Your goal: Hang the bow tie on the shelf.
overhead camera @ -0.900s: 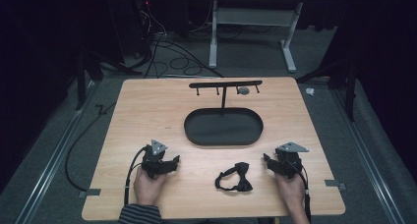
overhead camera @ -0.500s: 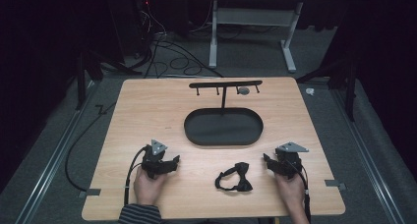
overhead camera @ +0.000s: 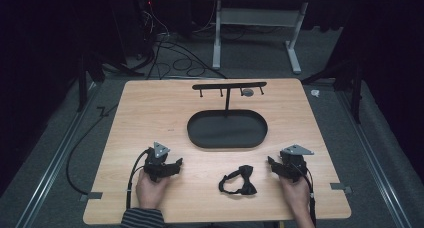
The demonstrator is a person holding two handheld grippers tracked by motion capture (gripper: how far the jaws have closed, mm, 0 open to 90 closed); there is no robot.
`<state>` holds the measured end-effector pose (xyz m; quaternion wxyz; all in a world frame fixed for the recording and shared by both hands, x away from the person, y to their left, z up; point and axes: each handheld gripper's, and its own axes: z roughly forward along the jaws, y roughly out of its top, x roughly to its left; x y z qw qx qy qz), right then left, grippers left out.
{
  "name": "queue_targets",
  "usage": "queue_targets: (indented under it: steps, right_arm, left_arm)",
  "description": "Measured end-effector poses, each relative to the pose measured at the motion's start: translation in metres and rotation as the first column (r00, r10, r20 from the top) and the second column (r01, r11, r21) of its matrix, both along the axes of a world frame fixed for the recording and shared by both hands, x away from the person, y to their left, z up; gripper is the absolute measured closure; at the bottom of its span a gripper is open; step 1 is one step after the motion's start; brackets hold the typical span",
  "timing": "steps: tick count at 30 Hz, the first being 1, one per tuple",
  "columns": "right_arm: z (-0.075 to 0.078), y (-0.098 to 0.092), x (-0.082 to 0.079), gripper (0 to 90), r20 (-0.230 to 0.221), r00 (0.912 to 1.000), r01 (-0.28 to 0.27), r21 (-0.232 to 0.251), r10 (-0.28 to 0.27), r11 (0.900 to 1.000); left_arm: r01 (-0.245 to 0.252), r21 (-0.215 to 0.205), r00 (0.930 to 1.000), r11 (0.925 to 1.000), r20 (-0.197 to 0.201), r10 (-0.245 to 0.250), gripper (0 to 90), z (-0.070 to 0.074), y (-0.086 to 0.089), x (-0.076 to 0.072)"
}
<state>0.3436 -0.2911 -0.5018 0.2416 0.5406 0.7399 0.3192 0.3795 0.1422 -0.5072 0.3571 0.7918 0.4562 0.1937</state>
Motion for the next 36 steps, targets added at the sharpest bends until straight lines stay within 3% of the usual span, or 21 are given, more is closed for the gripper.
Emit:
queue_targets:
  steps: [18, 26, 36]
  right_arm:
    - [0.001, 0.0, 0.001, 44.3, -0.016, 0.9998, -0.009, 0.015, 0.009, 1.0]
    - [0.013, 0.005, -0.002, 44.0, -0.003, 0.9984, -0.057, 0.062, 0.057, 0.996]
    - [0.025, 0.022, -0.007, 46.4, 0.001, 0.9882, -0.152, 0.123, 0.153, 0.981]
  left_arm:
    - [0.001, -0.007, 1.0, 1.0, -0.003, -0.001, 27.3, 0.0, 0.001, 0.0]
    - [-0.001, -0.01, 1.0, 1.0, -0.004, 0.001, 27.1, 0.0, 0.001, 0.0]
    - [0.001, -0.009, 1.0, 1.0, -0.005, -0.001, 27.1, 0.0, 0.001, 0.0]
